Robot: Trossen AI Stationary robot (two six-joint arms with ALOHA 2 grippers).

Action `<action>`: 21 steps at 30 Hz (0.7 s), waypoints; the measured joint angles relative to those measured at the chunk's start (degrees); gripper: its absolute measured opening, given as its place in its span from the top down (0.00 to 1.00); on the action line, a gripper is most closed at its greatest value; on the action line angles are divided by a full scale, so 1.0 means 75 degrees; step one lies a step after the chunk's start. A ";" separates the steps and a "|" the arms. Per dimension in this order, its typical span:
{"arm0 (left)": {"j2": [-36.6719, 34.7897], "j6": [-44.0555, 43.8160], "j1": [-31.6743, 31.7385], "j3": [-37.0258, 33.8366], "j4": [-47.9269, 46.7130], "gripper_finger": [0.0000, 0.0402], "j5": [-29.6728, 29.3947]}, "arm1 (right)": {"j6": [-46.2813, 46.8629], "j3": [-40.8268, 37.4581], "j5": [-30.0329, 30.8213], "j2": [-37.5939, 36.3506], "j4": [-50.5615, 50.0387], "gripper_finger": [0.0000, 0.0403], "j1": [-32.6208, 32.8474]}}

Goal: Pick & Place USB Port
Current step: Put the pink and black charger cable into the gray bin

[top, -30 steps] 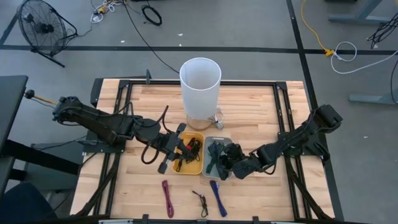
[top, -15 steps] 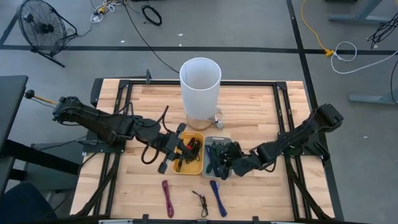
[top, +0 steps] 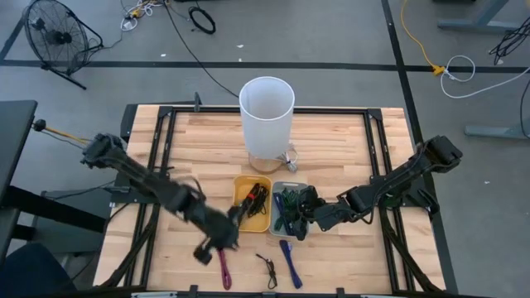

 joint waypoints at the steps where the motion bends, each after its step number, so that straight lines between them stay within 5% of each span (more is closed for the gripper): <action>1: 0.0238 0.0034 -0.0144 0.0000 -0.0118 0.88 0.0005 | -0.0001 0.0000 -0.0002 0.0000 -0.0014 0.70 0.0000; 12: 0.2302 -0.0627 -0.1096 0.0006 -0.0039 0.88 0.0776 | -0.0108 0.0000 -0.0137 0.0000 0.0073 0.71 0.0012; 21: 0.2719 -0.0941 -0.1292 0.0006 0.0410 0.88 0.0984 | -0.0114 0.0000 -0.0117 0.0000 0.0061 0.71 0.0012</action>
